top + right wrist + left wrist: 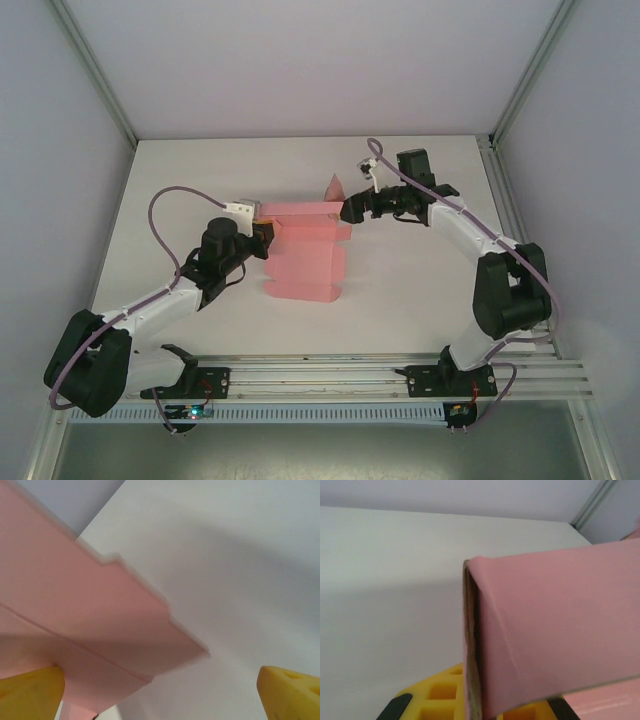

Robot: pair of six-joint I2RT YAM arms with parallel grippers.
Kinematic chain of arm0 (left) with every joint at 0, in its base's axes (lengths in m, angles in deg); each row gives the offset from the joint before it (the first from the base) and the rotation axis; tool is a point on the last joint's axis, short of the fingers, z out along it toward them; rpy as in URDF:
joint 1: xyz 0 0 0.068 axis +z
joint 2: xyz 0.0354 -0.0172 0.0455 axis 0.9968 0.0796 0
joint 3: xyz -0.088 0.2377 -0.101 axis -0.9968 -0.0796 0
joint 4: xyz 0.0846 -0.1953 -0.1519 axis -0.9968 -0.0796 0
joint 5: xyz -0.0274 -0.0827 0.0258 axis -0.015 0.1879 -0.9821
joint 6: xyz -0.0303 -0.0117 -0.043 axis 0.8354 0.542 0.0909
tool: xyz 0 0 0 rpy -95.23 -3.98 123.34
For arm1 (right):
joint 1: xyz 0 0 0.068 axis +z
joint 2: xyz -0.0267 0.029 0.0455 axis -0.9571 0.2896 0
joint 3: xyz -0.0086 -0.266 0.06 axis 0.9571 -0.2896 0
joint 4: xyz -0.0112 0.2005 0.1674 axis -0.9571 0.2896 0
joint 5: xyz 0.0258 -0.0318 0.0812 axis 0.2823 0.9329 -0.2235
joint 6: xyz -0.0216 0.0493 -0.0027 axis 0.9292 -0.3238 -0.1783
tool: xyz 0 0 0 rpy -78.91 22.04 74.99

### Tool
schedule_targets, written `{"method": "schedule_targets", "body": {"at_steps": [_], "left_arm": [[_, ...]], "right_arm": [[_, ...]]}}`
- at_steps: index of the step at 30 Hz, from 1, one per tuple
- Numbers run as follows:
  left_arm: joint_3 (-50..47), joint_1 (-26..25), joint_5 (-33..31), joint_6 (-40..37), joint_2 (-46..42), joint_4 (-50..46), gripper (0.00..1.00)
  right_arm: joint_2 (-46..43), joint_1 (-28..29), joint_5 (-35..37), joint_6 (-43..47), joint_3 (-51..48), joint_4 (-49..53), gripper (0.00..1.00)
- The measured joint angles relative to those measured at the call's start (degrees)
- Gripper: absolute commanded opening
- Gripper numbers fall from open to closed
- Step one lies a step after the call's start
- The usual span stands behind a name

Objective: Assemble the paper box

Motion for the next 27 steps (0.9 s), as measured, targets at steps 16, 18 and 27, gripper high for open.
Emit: {"method": "schedule_targets", "body": {"at_steps": [16, 18, 27], "left_arm": [[1.16, -0.42, -7.85, -0.17, 0.35, -4.26, 0.0], [1.18, -0.42, -7.78, -0.15, 0.35, -4.24, 0.0], [1.18, -0.42, -5.31, 2.75, 0.39, -3.91, 0.0]], "right_arm": [[-16.65, 8.26, 17.9, 4.33, -3.34, 0.17, 0.98], [-13.62, 9.94, 18.95, 5.14, -2.91, 0.37, 0.98], [-5.62, 17.57, 33.88, 6.05, -2.29, -3.15, 0.98]]}}
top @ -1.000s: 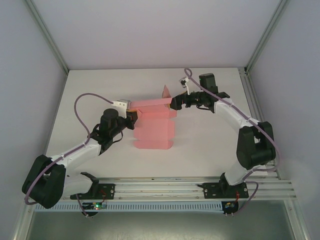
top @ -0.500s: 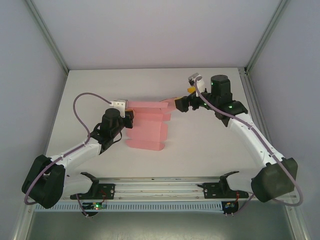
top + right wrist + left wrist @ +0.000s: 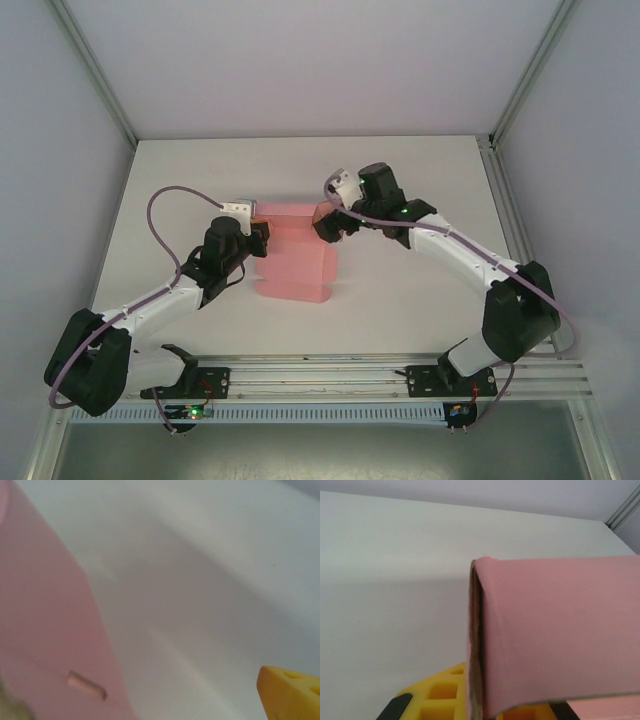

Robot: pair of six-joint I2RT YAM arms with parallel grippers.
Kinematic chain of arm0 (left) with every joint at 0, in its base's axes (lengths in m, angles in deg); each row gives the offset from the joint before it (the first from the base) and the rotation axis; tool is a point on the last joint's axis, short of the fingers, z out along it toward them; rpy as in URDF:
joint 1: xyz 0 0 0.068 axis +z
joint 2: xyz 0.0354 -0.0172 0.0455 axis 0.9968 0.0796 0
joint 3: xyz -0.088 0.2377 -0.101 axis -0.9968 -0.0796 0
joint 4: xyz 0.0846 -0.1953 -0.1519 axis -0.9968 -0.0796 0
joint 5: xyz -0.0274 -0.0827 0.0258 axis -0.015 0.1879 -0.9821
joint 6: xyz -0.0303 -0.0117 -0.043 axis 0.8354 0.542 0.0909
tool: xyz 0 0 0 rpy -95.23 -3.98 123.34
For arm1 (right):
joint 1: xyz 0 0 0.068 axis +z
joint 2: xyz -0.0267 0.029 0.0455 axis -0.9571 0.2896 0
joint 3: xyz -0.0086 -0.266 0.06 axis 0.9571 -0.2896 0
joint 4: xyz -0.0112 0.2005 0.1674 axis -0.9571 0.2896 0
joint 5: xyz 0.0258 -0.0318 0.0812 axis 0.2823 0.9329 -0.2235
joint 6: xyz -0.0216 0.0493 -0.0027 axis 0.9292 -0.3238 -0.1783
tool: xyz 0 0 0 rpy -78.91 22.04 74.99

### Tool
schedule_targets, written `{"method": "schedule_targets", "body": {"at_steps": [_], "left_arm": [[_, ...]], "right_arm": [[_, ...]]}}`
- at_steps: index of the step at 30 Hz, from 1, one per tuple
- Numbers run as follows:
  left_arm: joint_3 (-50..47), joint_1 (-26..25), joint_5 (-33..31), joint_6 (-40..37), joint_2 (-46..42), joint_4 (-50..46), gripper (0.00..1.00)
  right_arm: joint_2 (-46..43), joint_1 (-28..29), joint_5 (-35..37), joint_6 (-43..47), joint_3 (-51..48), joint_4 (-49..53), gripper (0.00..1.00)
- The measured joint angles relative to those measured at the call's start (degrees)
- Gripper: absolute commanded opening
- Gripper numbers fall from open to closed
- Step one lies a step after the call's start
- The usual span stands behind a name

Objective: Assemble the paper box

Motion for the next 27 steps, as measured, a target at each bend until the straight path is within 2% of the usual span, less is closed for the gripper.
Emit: {"method": "schedule_targets", "body": {"at_steps": [2, 6, 10, 16, 20, 24, 27], "left_arm": [[-0.02, 0.02, 0.09, 0.79, 0.33, 0.44, 0.0], [0.0, 0.0, -0.52, 2.12, 1.14, 0.76, 0.0], [0.44, 0.0, -3.91, 3.96, 1.14, 0.79, 0.0], [0.72, 0.02, -8.13, 6.51, 1.14, 0.57, 0.0], [0.72, 0.02, -8.09, 7.52, 0.72, 0.42, 0.0], [0.72, 0.02, -7.85, 7.82, -1.09, 0.39, 0.0], [0.72, 0.02, -6.34, 7.78, -2.36, 0.42, 0.0]], "right_arm": [[-0.28, 2.54, 7.13, -1.18, -2.08, -6.34, 0.98], [-2.25, 4.68, 17.03, -3.17, -7.63, -14.6, 0.98], [-6.84, 4.52, 22.38, -3.54, -9.94, -15.21, 0.98], [-19.52, 3.5, 30.56, -7.17, -13.35, -11.47, 0.98], [-23.65, 0.02, 30.95, -11.32, -16.81, -8.9, 0.98], [-22.62, -3.21, 24.92, -13.7, -18.64, -6.38, 0.98], [-19.39, -2.75, 19.41, -13.99, -18.08, -6.29, 0.98]]}}
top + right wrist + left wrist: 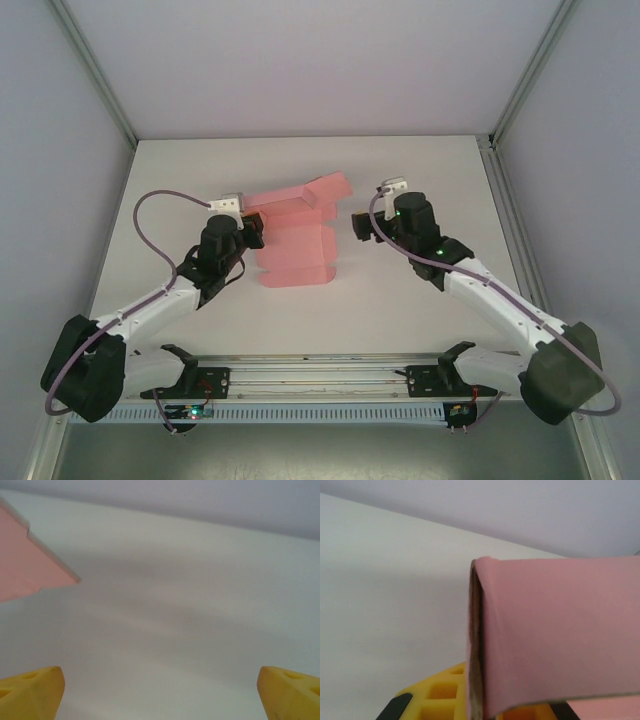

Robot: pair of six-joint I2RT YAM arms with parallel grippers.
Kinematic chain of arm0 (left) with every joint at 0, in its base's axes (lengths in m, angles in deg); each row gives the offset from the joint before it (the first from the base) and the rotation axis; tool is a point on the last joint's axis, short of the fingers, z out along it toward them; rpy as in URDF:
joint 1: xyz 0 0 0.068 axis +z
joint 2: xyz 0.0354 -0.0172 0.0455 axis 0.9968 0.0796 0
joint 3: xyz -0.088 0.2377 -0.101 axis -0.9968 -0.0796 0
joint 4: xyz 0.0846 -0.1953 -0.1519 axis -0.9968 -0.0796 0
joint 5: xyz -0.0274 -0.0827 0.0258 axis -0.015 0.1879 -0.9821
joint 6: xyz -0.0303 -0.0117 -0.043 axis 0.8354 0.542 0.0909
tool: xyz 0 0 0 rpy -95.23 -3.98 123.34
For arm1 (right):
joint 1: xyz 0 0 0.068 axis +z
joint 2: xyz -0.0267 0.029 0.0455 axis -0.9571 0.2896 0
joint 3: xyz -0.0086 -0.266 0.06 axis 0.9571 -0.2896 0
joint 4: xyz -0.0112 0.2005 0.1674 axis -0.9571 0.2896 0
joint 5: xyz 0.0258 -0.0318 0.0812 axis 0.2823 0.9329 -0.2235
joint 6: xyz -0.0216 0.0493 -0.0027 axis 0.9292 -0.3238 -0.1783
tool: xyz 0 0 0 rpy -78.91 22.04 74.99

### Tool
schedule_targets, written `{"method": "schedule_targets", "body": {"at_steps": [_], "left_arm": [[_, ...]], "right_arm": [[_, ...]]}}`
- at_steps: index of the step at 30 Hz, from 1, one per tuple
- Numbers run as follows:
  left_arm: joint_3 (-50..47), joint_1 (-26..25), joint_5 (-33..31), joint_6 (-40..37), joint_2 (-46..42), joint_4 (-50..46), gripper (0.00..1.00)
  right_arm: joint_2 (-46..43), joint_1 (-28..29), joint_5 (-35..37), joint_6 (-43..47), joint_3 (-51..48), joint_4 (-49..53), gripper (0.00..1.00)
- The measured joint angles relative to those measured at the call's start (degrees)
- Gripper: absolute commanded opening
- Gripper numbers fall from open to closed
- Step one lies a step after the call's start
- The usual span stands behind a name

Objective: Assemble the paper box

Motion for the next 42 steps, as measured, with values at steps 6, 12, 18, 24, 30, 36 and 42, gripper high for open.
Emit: {"method": "schedule_targets", "body": {"at_steps": [6, 12, 18, 24, 30, 36, 42], "left_arm": [[0.0, 0.0, 2.6, -0.22, -0.37, 0.0, 0.0], [-0.11, 1.4, 0.33, -0.2, -0.55, -0.04, 0.0], [-0.24, 1.49, -0.68, -1.31, -0.55, -2.16, 0.0], [-0.26, 0.87, -0.92, -1.29, -0.63, -2.19, 0.0], [-0.52, 1.31, -0.37, -1.31, -1.16, -2.19, 0.0], [-1.4, 2.25, 4.92, -1.75, -2.54, -2.12, 0.0], [-1.66, 2.32, 9.49, -2.01, -4.22, -2.1, 0.0]], "right_arm": [[10.82, 3.74, -5.62, 1.99, 9.05, 0.26, 0.98], [17.99, 7.45, -0.52, 5.68, 16.52, 0.7, 0.98], [20.98, 11.34, 10.88, 8.46, 17.57, 1.88, 0.98], [13.97, 11.45, 13.77, 9.03, 13.27, 1.66, 0.98], [-1.75, 4.02, 6.05, 9.73, 5.38, 2.71, 0.98], [-10.71, -12.72, -8.39, 8.2, 2.21, 2.6, 0.89], [-2.08, -18.4, -27.06, 8.76, 9.27, 5.14, 0.65]]}}
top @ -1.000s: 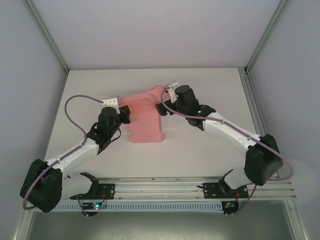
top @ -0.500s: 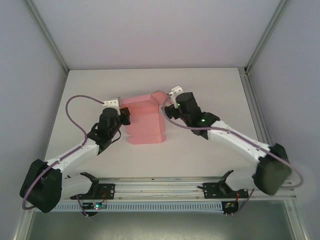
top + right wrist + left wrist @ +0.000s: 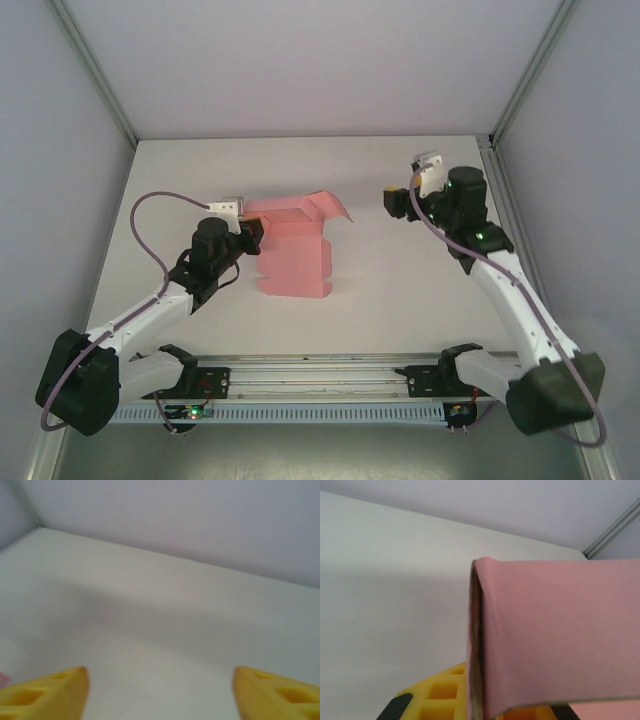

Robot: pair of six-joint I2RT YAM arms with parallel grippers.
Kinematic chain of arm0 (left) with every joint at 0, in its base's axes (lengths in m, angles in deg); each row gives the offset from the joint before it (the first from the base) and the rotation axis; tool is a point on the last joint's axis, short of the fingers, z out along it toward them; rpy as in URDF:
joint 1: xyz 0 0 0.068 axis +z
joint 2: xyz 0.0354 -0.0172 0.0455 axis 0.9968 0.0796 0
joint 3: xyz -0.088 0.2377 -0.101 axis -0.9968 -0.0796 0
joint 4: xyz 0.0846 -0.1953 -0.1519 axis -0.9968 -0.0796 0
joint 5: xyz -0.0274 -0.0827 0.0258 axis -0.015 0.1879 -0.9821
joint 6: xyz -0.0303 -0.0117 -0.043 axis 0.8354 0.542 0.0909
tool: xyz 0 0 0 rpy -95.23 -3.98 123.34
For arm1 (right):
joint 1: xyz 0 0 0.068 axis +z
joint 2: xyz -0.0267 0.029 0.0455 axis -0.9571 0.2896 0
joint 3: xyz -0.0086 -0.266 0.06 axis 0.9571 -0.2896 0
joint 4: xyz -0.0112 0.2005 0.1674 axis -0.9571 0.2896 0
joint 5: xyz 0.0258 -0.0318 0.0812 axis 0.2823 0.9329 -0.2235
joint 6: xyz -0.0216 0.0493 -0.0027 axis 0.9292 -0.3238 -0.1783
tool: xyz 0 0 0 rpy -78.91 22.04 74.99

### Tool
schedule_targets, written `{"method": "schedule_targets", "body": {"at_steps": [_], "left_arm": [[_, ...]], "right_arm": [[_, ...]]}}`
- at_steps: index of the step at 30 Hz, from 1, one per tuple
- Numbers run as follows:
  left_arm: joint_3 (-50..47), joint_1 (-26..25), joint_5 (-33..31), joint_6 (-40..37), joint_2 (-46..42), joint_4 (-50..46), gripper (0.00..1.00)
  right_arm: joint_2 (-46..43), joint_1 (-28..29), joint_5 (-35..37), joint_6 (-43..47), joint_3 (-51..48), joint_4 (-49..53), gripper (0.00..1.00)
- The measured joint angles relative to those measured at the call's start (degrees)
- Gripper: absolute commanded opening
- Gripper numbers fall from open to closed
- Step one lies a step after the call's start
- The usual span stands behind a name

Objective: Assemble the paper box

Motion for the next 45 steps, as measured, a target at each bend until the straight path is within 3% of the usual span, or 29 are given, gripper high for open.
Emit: {"method": "schedule_targets", "body": {"at_steps": [4, 7, 12, 18, 26, 29, 36, 40, 45], "left_arm": [[0.0, 0.02, 0.87, -0.13, -1.07, 0.0, 0.0], [0.0, 0.02, 0.85, -0.13, -1.22, -0.02, 0.0], [0.0, 0.42, -0.85, 0.13, -1.2, -0.07, 0.0], [0.28, 0.42, -2.43, 1.22, 0.11, -0.11, 0.0], [0.9, 0.42, -2.4, 2.25, 1.53, -0.09, 0.0], [0.9, 0.7, -2.38, 2.27, 1.86, -0.09, 0.0], [0.92, 1.11, -2.84, 2.62, 2.1, -0.09, 0.0], [1.03, 1.11, -2.8, 3.67, 2.36, -0.04, 0.0], [1.7, 1.11, -3.28, 5.6, 3.52, -0.02, 0.0]], "right_arm": [[7.96, 2.86, -11.47, 2.73, 5.51, 2.89, 0.55], [12.11, 7.87, -14.58, 6.8, 9.07, 7.61, 0.52], [14.53, 14.51, -17.46, 11.37, 11.74, 13.07, 0.5], [16.0, 18.03, -20.96, 10.54, 11.82, 12.33, 0.52], [18.29, 21.66, -18.21, 8.35, 11.82, 8.68, 0.42], [18.75, 22.93, -12.68, 7.45, 12.09, 8.02, 0.41], [18.75, 30.95, 16.9, 6.93, 11.45, 1.25, 0.39], [19.04, 34.29, 28.04, 7.45, 9.99, -4.09, 0.33], [23.1, 37.7, 42.36, 9.16, 9.99, -10.73, 0.18]]}}
